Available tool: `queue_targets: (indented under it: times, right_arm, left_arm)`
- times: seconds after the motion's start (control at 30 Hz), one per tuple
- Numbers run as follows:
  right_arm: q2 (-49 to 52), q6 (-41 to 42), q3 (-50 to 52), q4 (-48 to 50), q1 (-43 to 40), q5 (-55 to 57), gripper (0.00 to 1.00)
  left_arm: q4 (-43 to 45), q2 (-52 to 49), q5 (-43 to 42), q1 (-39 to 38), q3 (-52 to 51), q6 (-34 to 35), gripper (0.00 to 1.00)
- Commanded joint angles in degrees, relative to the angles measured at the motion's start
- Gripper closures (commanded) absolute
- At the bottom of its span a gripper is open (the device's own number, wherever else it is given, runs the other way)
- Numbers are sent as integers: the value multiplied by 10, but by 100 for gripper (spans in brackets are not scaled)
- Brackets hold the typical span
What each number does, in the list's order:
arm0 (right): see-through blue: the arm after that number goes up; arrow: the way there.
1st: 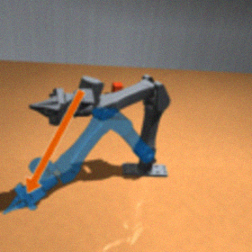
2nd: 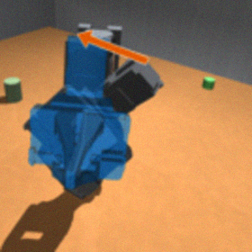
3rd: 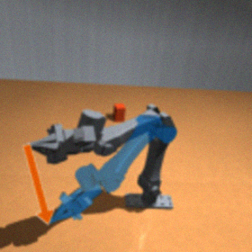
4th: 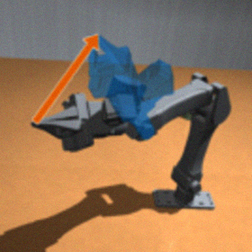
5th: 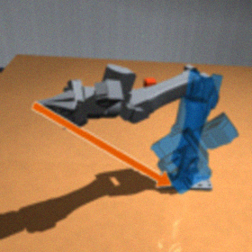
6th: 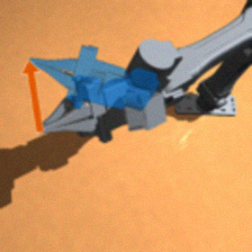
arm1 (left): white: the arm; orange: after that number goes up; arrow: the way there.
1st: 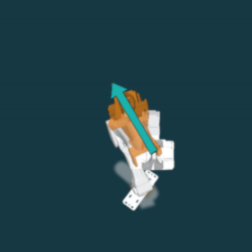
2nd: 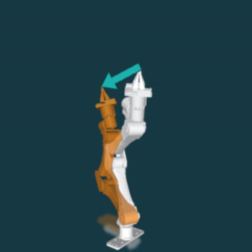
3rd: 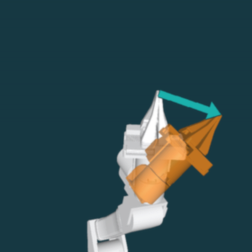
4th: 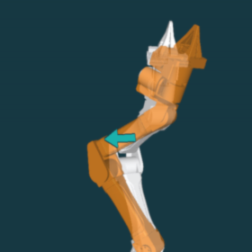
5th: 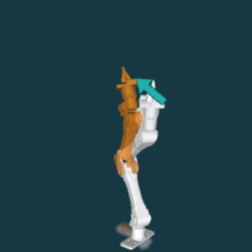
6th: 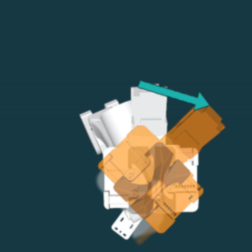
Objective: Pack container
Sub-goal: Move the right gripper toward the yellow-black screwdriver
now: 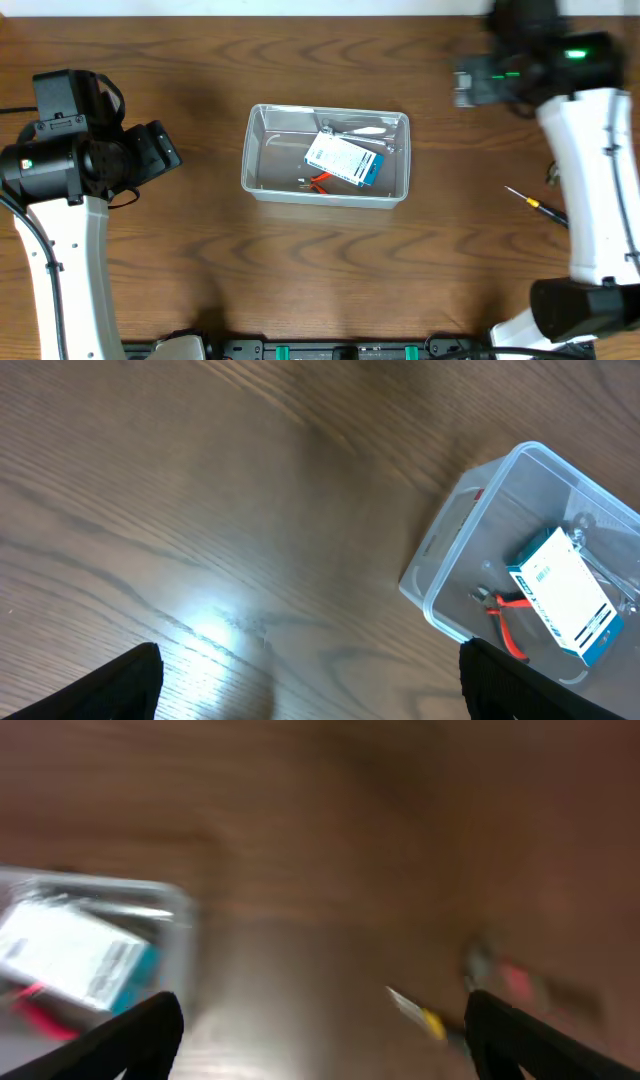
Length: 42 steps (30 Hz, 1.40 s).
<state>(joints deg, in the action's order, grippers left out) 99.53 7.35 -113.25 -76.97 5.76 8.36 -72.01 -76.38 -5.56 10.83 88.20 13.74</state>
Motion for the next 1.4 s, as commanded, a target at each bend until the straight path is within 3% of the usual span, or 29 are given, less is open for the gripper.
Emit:
queue_targets:
  times: [0.0, 0.17, 0.3, 0.4, 0.63, 0.83, 0.97, 1.13, 1.37]
  right_arm:
    - [16, 108, 17, -31, -71, 10, 5]
    - [13, 72, 66, -37, -148, -18, 6]
    - [-18, -25, 121, -34, -162, -104, 6]
    - [-78, -85, 170, -30, -152, -131, 1]
    - [-311, -183, 304, 63, -125, -229, 1]
    - [-447, -273, 421, 102, -145, -213, 1]
    - [-431, -278, 446, 66, -186, -215, 1]
    - [-356, -343, 447, 54, -217, -216, 1]
    - [-231, -482, 447, 50, -221, -190, 3]
  left_arm:
    - [-2, 0, 7, 2, 0, 7, 13]
    - [-2, 0, 7, 2, 0, 7, 13]
    - [-2, 0, 7, 2, 0, 7, 13]
    - [-2, 0, 7, 2, 0, 7, 13]
    - [-2, 0, 7, 2, 0, 7, 12]
    - [-2, 0, 7, 2, 0, 7, 12]
    - [-2, 0, 6, 2, 0, 15, 13]
    - [-2, 0, 6, 2, 0, 16, 13]
    - [0, 0, 7, 2, 0, 16, 12]
